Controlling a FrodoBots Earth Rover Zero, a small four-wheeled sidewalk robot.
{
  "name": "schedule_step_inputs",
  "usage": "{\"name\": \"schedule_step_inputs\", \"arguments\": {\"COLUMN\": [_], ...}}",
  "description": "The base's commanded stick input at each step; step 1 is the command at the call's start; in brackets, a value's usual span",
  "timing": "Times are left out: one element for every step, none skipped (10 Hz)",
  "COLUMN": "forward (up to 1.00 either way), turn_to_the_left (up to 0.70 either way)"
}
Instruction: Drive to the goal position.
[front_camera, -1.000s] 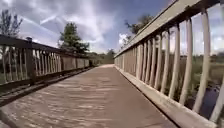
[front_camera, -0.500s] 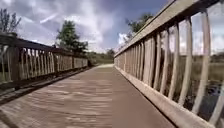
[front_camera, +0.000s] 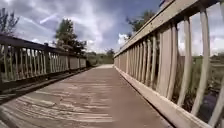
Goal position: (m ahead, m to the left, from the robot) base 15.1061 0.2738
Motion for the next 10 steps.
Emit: {"name": "schedule_step_inputs", "arguments": {"forward": [0.85,0.85,0.85,0.85,0.85,0.85,0.85,0.85,0.85,0.85], "turn_to_the_left": [0.00,0.00,0.11,0.29,0.01,0.00,0.00,0.00,0.00,0.00]}}
